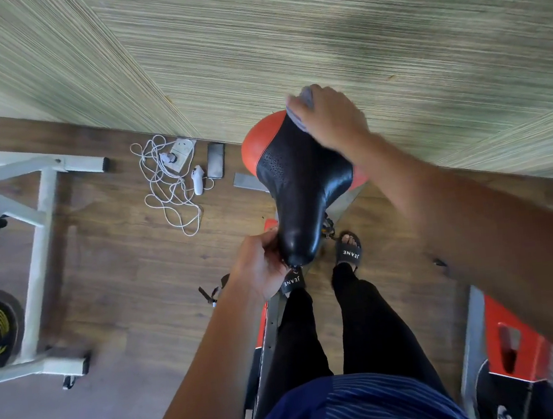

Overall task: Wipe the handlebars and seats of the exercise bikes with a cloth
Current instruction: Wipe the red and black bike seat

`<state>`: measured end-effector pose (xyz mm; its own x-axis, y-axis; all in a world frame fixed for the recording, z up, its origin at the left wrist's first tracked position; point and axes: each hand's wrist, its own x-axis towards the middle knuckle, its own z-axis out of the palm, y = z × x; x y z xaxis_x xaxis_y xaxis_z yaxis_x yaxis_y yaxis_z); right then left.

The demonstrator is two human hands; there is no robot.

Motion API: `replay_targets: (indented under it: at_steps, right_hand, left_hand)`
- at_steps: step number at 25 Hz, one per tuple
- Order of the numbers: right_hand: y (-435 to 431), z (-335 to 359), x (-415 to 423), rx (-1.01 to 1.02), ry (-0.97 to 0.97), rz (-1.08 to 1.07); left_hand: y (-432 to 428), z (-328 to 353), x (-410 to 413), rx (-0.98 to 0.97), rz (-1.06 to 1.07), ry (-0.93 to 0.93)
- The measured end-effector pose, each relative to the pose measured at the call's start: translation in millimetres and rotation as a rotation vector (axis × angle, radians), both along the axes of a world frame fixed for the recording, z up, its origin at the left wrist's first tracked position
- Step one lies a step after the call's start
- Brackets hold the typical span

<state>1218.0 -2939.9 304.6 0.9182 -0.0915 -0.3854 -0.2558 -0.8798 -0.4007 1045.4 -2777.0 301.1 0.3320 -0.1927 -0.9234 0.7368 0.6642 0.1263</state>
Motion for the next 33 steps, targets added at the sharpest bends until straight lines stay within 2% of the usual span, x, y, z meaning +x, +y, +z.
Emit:
replay_targets:
  at_steps: [3, 5, 7, 9, 12, 14, 18, 22, 24, 25, 26, 27, 28, 29, 30, 31, 32, 33]
  right_hand:
    - [-3, 14, 26, 0.195, 0.369, -0.070]
    - [-1, 19, 31, 0.232, 0.434, -0.107]
    - [4, 18, 26, 0.194, 0.325, -0.116]
    - [10, 12, 12, 0.108, 0.117, -0.091]
    - [14, -4, -36, -0.153, -0.259, 0.078]
    - [19, -8, -66, -0.242, -0.432, 0.091]
    - [45, 6, -136, -0.176, -0.465, 0.110]
    - [56, 16, -215, -0.174, -0.415, 0.249]
    - [53, 15, -228, -0.175, -0.386, 0.316]
    - [52, 16, -225, -0.171, -0.373, 0.334]
    - [50, 18, -219, -0.156, -0.352, 0.356]
    - [47, 22, -214, -0.127, -0.327, 0.382]
    - [44, 25, -209, -0.081, -0.292, 0.418]
    - [41, 32, -206, -0.008, -0.261, 0.441]
    - [36, 36, -204, 0.101, -0.214, 0.445]
    - [31, 42, -199, 0.259, -0.134, 0.409]
    - [26, 47, -193, 0.479, -0.037, 0.301]
    - [20, 50, -188, 0.738, 0.019, 0.115]
  left_hand:
    - [-4, -5, -1, -0.055, 0.057, -0.015]
    - [-6, -7, -2, -0.070, 0.095, -0.018]
    - [-6, -6, -2, -0.073, 0.099, -0.026]
    - [-2, -5, -2, -0.068, 0.083, -0.018]
    - [2, -9, 4, -0.064, 0.078, -0.003]
    - [2, -8, 5, -0.030, 0.056, 0.004]
    - [-1, 2, 4, -0.049, 0.032, -0.015]
    - [4, 1, -3, -0.003, 0.008, 0.084]
    - [3, 10, -1, -0.025, -0.005, 0.082]
    - [1, 14, 0, 0.042, -0.062, 0.049]
    - [-1, 17, -1, 0.207, -0.149, -0.040]
    - [-3, 24, -5, 0.511, -0.237, -0.161]
    - [-4, 35, -7, 0.896, -0.254, -0.345]
    - [-6, 49, -10, 1.153, -0.249, -0.593]
    - [-10, 63, -11, 1.279, -0.272, -0.850]
    - [-16, 72, -10, 1.312, -0.346, -1.062]
    - [-23, 72, -8, 1.301, -0.478, -1.201]
    - [-31, 72, -7, 1.268, -0.648, -1.254]
